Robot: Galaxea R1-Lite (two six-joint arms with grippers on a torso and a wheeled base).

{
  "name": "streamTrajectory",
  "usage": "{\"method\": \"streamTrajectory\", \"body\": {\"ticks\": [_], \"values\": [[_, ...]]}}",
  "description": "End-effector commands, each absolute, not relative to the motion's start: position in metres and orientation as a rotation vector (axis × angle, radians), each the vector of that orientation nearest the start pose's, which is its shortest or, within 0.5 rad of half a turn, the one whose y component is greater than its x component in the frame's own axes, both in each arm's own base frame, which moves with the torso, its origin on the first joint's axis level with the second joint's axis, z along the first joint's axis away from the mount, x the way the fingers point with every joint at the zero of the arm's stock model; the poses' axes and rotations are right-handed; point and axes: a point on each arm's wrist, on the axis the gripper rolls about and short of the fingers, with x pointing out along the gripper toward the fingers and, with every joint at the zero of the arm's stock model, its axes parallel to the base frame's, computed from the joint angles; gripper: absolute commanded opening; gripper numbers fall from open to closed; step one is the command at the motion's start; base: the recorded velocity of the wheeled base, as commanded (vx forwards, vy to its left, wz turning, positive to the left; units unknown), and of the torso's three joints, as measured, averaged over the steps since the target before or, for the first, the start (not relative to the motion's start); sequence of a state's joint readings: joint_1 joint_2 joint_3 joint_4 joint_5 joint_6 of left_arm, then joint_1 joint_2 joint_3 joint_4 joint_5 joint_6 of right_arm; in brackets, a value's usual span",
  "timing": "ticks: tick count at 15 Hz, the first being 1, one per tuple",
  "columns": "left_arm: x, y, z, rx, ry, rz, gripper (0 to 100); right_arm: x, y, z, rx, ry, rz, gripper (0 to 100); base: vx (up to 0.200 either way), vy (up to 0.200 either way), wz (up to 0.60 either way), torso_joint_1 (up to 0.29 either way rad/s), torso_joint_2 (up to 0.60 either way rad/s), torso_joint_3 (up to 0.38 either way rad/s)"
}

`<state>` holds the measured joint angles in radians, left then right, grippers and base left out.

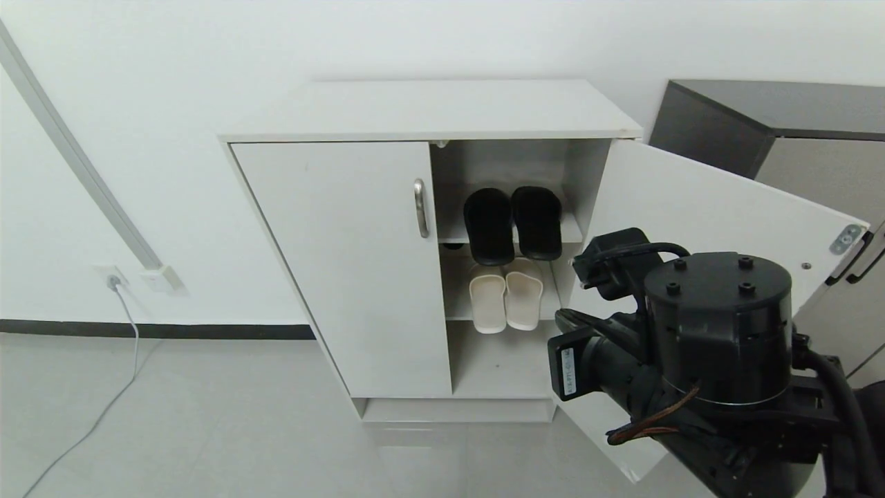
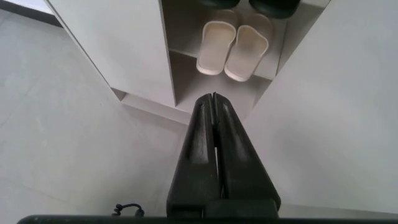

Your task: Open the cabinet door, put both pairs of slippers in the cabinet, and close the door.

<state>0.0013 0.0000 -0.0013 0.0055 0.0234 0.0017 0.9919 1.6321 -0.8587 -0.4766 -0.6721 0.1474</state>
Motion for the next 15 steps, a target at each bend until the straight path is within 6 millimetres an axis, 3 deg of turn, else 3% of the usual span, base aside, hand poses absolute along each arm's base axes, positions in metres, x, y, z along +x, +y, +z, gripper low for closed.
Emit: {"method": "streamTrajectory", "body": {"ticks": [1, 15], "values": [[-0.0228, 0.0005, 0.0753, 0.002, 0.006, 0.026, 0, 0.1703, 0.2353, 0.2021, -0.077, 0.225, 0.302, 0, 0.0, 0.0, 0.0, 0.154, -0.47, -0.32], [-0.0228, 0.0005, 0.0755, 0.002, 0.005, 0.026, 0, 0.1694, 0.234, 0.1989, -0.083, 0.232, 0.302, 0, 0.0, 0.0, 0.0, 0.188, -0.49, -0.304]]}}
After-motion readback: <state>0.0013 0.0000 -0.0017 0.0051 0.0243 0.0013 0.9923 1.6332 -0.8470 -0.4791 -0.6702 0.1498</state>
